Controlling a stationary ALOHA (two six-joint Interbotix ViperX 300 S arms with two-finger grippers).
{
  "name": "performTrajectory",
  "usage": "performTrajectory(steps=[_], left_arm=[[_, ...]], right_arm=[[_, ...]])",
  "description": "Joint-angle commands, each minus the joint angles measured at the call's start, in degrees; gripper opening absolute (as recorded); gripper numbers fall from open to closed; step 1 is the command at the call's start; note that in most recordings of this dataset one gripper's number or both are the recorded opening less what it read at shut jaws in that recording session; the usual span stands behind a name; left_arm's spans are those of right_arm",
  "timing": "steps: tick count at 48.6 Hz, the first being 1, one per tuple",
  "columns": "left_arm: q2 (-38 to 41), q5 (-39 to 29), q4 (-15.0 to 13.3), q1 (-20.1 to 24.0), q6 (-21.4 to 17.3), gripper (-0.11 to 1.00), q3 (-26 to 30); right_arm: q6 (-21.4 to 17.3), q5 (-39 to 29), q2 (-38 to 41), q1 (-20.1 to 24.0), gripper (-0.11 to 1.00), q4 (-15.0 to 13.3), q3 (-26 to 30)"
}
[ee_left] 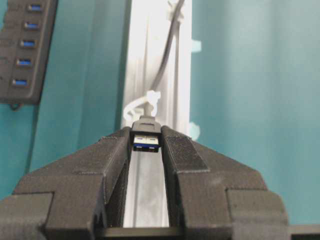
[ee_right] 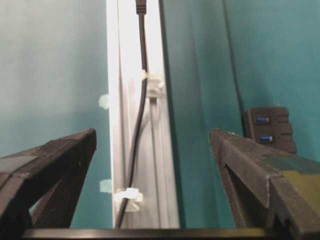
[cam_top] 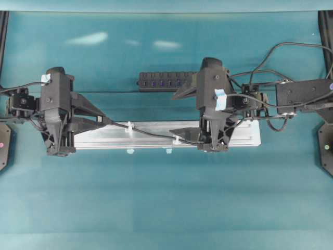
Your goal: Pass the USB cable through three rings with both arms.
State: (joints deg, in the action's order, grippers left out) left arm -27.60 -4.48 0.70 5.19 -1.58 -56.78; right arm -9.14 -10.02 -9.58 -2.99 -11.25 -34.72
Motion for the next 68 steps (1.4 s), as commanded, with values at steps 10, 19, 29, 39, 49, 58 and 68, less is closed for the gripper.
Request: performTrajectory(steps=[10, 19, 29, 39, 49, 58, 68], left_arm=[[-0.53, 1.58, 0.09, -0.26, -0.09, 0.22, 1.67], [-0.53, 1.58, 0.09, -0.26, 0.0, 0.22, 1.67], [-0.53, 1.58, 0.0, -0.26, 0.0, 0.22, 1.67], [-0.53, 1.58, 0.0, -0.26, 0.0, 0.22, 1.67], [-0.44, 1.58, 0.09, -0.26, 0.09, 0.22, 1.67], [-0.44, 1.49, 0.0, -0.26, 0.09, 0.22, 1.67], [-0.44, 1.32, 0.0, -0.26, 0.09, 0.22, 1.67]], right_arm=[[-2.11, 0.53, -0.44, 0.18, 0.92, 0.09, -0.09], [-2.11, 1.05, -0.44, 0.18, 0.92, 0.0, -0.09], [-2.11, 1.67, -0.44, 0.26, 0.92, 0.09, -0.09], [-2.11, 1.49, -0.44, 0.26, 0.92, 0.09, -0.09], [-2.11, 1.49, -0.44, 0.26, 0.92, 0.09, -0.18], [-2.11, 1.67, -0.44, 0.35, 0.92, 0.0, -0.26], [-2.11, 1.67, -0.44, 0.35, 0.92, 0.0, -0.26]])
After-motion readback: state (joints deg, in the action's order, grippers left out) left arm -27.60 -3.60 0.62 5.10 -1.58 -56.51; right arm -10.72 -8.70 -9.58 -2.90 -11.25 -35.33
